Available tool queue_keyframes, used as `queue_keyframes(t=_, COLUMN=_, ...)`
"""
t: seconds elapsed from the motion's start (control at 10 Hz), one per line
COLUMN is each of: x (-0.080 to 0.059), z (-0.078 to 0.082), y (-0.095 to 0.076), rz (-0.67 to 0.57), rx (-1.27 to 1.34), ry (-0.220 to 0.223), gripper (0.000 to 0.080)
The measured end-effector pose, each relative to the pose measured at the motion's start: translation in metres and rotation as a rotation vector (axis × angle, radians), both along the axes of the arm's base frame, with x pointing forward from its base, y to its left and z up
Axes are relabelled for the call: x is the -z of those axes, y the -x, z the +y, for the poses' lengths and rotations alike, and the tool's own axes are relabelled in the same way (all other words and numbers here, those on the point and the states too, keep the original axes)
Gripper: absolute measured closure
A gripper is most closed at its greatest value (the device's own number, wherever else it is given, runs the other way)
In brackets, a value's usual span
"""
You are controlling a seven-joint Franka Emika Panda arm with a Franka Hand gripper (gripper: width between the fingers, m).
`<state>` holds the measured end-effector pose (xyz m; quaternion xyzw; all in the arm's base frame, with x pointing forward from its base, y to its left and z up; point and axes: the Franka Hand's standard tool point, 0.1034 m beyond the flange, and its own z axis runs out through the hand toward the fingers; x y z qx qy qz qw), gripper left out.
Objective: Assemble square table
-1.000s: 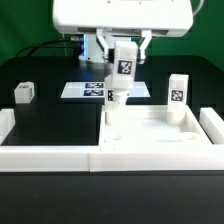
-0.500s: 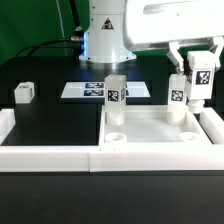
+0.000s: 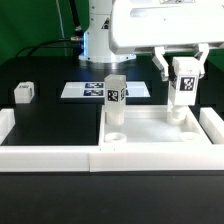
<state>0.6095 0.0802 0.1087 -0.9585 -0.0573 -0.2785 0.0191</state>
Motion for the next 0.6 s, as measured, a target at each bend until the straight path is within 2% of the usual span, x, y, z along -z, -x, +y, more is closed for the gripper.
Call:
queue_keyframes(t=0.3, x=0.019, z=0.0, y=-0.002, rz=0.021, rx=0.0, ry=0.0, gripper=0.0509)
queue_keyframes(t=0.6, x=0.018, z=0.005, y=-0.007, rz=0.021, rx=-0.007, ry=-0.003, gripper=0.0509)
